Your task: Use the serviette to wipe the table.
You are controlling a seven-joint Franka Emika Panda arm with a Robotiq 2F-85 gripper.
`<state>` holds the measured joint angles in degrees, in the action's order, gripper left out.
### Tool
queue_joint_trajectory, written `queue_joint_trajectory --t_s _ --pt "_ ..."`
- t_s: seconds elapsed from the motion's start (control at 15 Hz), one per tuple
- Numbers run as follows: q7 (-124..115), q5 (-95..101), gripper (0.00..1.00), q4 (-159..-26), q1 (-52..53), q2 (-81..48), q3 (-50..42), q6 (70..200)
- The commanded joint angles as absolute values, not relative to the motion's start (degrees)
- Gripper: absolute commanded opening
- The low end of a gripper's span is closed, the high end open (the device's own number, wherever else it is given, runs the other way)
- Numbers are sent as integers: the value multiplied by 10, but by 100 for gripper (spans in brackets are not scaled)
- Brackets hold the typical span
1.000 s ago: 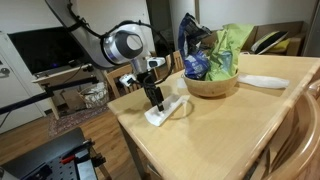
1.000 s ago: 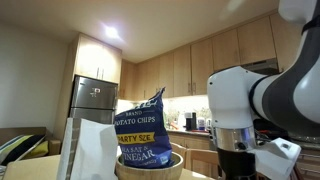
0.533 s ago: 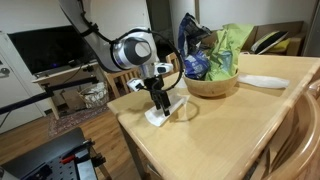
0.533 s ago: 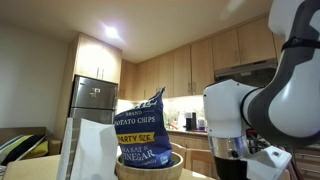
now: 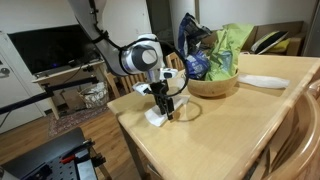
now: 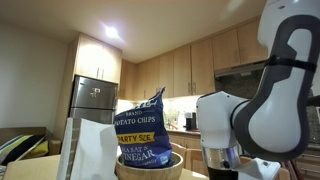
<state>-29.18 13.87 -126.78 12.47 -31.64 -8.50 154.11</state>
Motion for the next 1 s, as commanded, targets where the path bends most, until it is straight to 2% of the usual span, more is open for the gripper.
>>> queue_joint_trajectory --t_s 0.0,0.33,0.4,0.93 --pt "-269 120 42 -1244 127 -332 -86 1526" --pt "-267 126 5 -1246 135 -331 -89 1532" --pt "-271 129 1 -1252 140 -326 -92 1536" --pt "-275 127 0 -1332 151 -230 -89 1583"
